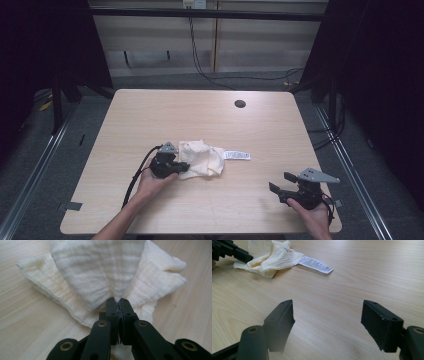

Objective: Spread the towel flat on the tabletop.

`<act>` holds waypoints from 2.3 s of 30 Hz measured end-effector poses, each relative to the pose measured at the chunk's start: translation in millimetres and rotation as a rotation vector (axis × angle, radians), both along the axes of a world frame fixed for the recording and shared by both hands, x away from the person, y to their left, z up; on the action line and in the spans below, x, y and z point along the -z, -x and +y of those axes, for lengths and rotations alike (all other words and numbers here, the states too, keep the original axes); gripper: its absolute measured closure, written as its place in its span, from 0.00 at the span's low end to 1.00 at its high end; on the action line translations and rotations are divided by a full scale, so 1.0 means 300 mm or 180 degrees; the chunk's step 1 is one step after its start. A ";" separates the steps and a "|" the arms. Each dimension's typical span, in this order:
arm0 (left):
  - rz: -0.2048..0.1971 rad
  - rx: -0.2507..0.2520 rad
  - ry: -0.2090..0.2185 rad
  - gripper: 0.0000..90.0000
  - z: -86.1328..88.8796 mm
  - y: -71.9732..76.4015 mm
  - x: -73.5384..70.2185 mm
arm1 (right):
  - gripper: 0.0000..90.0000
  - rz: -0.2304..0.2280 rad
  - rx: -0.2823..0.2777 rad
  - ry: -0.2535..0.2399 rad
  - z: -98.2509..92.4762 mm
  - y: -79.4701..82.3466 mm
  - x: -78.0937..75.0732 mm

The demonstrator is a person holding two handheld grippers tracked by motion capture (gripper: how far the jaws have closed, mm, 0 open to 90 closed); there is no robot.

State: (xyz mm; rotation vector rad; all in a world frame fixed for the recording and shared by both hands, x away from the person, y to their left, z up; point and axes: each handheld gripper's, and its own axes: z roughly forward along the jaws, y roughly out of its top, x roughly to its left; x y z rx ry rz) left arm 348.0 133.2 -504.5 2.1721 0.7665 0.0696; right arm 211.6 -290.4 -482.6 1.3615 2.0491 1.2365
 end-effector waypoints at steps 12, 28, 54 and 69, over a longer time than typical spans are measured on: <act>-0.0041 0.0230 -0.0115 0.98 -0.025 0.067 -0.011 | 0.29 0.0056 -0.0013 0.0004 0.008 -0.003 0.003; 0.0018 0.0549 -0.0319 0.99 0.017 0.161 -0.036 | 0.37 0.0281 -0.0291 -0.0080 0.052 -0.022 -0.006; -0.0009 -0.0001 -0.0252 0.81 0.123 0.082 -0.031 | 0.73 0.0549 -0.1160 0.0109 0.410 -0.305 0.010; -0.0001 -0.0022 -0.0203 0.79 0.129 0.090 -0.026 | 0.80 0.0557 -0.1350 0.0211 0.514 -0.346 0.075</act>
